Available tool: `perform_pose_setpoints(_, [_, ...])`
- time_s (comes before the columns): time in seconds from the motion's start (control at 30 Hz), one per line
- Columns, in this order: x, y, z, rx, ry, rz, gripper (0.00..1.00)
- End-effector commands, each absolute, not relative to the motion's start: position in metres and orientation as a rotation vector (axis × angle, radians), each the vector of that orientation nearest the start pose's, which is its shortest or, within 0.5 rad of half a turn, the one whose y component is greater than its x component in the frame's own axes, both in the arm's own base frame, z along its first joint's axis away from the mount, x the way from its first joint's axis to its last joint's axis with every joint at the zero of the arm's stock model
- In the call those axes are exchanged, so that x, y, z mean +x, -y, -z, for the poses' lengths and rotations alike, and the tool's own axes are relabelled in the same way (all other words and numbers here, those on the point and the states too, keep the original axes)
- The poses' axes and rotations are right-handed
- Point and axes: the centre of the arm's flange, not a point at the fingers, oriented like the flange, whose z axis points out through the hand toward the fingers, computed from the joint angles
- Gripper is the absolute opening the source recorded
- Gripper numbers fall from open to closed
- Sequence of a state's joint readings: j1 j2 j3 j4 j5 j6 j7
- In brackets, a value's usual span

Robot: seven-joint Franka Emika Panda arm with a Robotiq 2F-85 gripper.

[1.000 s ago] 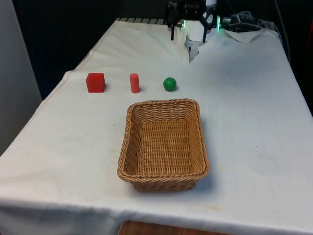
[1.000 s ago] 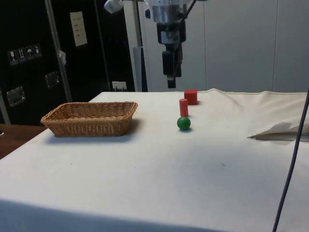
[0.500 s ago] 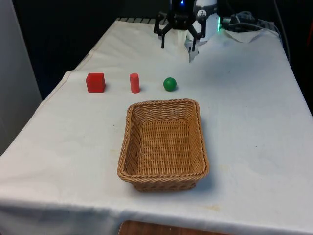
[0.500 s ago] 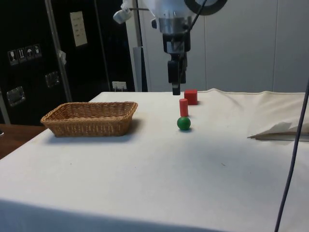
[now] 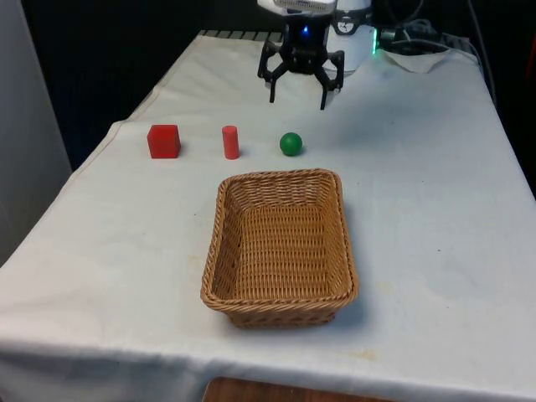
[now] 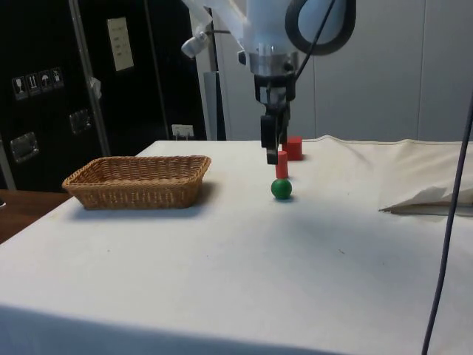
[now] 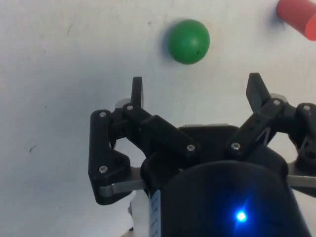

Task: Pick up the object to the left of the cylinder and place it into the basket.

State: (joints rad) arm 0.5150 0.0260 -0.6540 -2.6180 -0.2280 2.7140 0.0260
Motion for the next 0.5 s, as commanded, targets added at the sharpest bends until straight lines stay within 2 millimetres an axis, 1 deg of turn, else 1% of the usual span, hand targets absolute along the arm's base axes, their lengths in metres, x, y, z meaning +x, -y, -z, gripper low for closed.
perform_pose_setpoints(0.0, [0.435, 0.055, -0.247, -3.249, 0.064, 0.125, 1.0])
perform_pose_setpoints(0.17, [0.434, 0.059, -0.234, -3.252, 0.053, 0.126, 1.0])
perform_pose_setpoints(0.2, [0.437, 0.06, -0.233, -3.269, 0.051, 0.111, 1.0])
perform_pose_setpoints(0.23, [0.434, 0.061, -0.232, -3.253, 0.051, 0.126, 1.0])
perform_pose_setpoints(0.4, [0.433, 0.066, -0.222, -3.252, 0.041, 0.127, 1.0])
perform_pose_setpoints(0.43, [0.436, 0.067, -0.22, -3.27, 0.039, 0.108, 1.0])
perform_pose_setpoints(0.47, [0.433, 0.067, -0.219, -3.252, 0.038, 0.127, 1.0])
